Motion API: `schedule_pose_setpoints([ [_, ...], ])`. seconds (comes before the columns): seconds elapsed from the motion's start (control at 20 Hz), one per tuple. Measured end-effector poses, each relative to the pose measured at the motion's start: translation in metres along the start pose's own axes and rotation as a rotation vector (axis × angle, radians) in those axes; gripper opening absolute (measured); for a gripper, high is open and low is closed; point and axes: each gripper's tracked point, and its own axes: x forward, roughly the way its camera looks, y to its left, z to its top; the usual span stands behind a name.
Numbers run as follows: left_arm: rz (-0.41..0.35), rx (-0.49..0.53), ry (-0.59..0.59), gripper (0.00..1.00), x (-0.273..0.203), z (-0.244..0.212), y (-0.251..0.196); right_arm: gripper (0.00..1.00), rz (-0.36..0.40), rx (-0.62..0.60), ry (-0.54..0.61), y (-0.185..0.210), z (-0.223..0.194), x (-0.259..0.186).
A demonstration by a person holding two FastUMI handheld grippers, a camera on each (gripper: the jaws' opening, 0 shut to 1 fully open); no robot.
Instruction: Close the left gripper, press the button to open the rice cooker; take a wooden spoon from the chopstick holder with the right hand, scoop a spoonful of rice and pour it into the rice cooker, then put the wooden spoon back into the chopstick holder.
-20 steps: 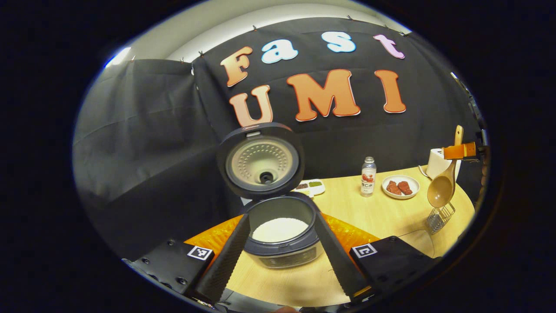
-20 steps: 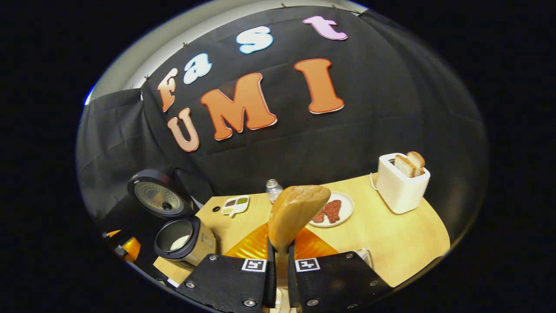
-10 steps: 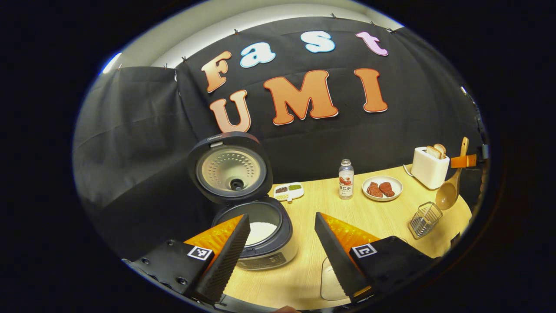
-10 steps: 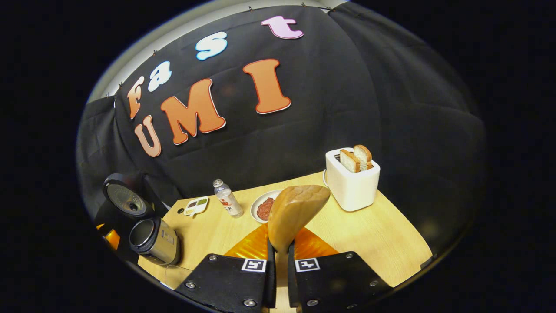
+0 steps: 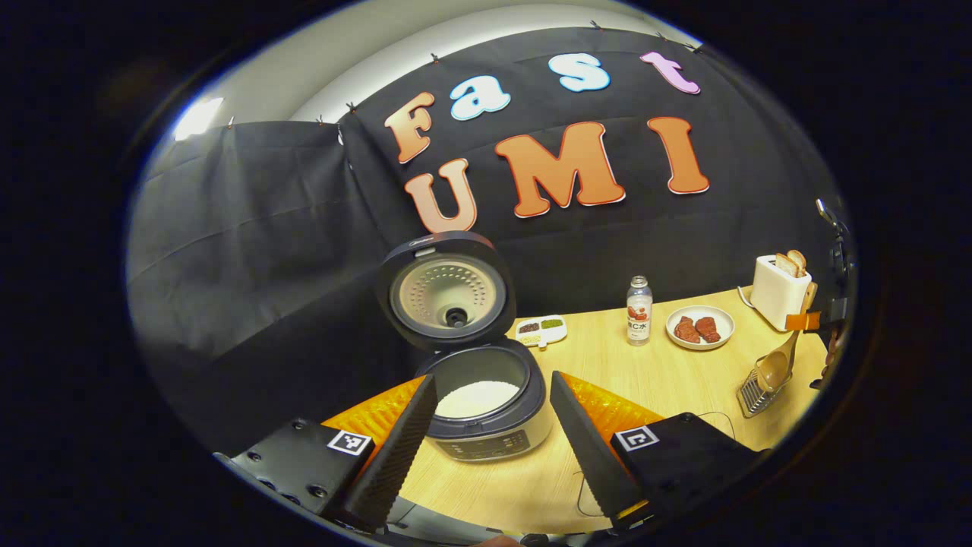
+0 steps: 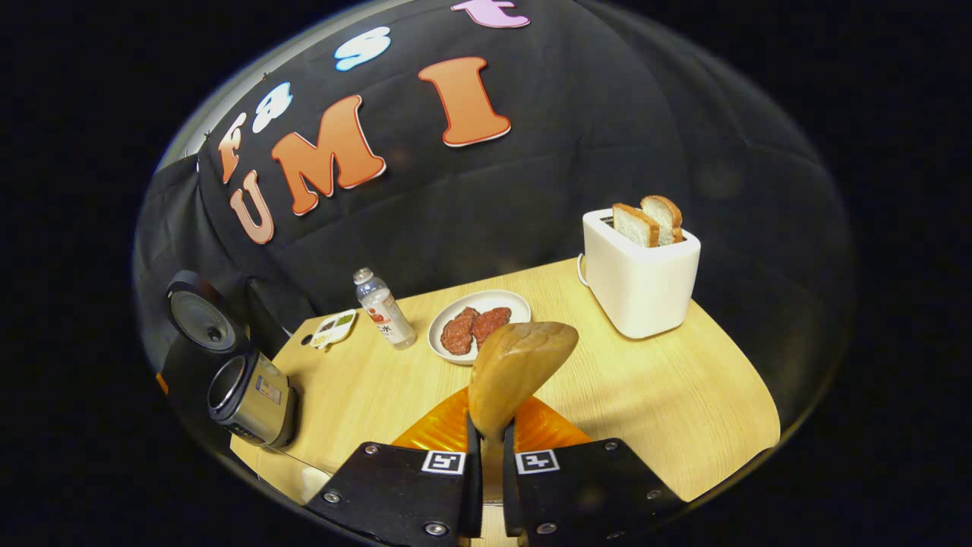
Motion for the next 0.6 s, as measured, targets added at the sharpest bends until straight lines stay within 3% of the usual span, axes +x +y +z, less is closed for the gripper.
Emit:
schedule_pose_setpoints([
  [0.3,0.015,0.002,0.007,1.00,0.005,0.001,0.003,0.11,-0.012,-0.001,0.049,-0.005,-0.030,0.009],
  [0.35,0.004,0.008,0.003,0.94,0.007,0.002,0.001,0.11,-0.021,0.004,0.046,-0.007,-0.029,0.010],
  [0.4,-0.007,0.011,-0.002,1.00,0.010,0.004,-0.002,0.13,-0.028,0.008,0.051,-0.009,-0.031,0.010],
  [0.5,-0.025,0.014,-0.006,1.00,0.014,0.006,-0.005,0.11,-0.050,0.024,0.069,-0.017,-0.032,0.009],
  [0.6,-0.045,0.012,-0.004,1.00,0.021,0.005,-0.006,0.19,-0.089,0.035,0.119,-0.028,-0.042,0.007],
])
